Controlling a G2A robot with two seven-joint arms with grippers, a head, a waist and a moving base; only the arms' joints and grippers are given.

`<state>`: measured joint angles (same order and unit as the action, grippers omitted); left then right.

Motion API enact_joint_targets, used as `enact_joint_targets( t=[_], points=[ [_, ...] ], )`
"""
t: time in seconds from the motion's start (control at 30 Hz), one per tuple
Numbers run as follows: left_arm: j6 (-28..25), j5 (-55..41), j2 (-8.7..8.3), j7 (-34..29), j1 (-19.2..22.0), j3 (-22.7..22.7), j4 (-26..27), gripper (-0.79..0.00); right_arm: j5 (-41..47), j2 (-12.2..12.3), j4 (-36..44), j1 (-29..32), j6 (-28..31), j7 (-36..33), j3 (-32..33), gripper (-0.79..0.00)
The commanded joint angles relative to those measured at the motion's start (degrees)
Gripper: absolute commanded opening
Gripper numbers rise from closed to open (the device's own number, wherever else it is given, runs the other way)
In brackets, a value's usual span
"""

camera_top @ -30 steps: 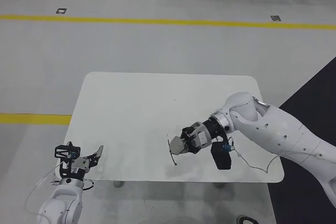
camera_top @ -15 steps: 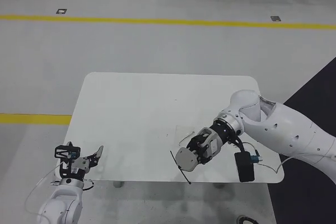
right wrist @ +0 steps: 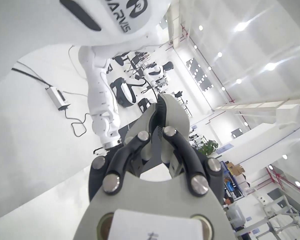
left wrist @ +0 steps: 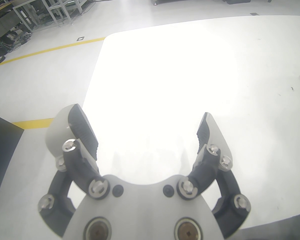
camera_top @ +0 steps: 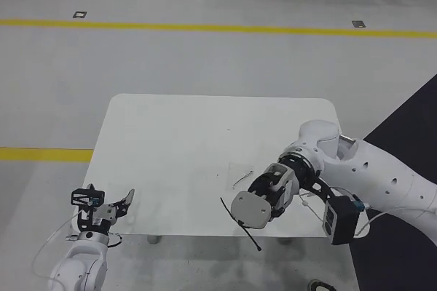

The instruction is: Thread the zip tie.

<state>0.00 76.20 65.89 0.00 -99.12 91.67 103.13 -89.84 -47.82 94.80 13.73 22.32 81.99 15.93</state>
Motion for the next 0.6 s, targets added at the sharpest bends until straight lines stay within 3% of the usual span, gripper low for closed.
enact_joint_targets(
  t=[0.0,0.2,0.33,0.57],
  points=[
    [0.00,0.00,0.00,0.00,0.00,0.00,0.00,0.000,2.87,0.18,1.33,0.57,2.00,-2.03,0.38,-0.785],
    [0.00,0.00,0.00,0.00,0.00,0.00,0.00,0.000,8.61,-0.19,1.48,1.90,6.14,-8.04,2.93,-0.785],
    [0.00,0.00,0.00,0.00,0.00,0.00,0.00,0.000,9.19,-0.52,2.21,2.32,4.64,-17.91,5.38,-0.785],
    [0.00,0.00,0.00,0.00,0.00,0.00,0.00,0.000,7.57,-1.09,4.39,2.25,6.40,-21.31,6.78,-0.785]
  ],
)
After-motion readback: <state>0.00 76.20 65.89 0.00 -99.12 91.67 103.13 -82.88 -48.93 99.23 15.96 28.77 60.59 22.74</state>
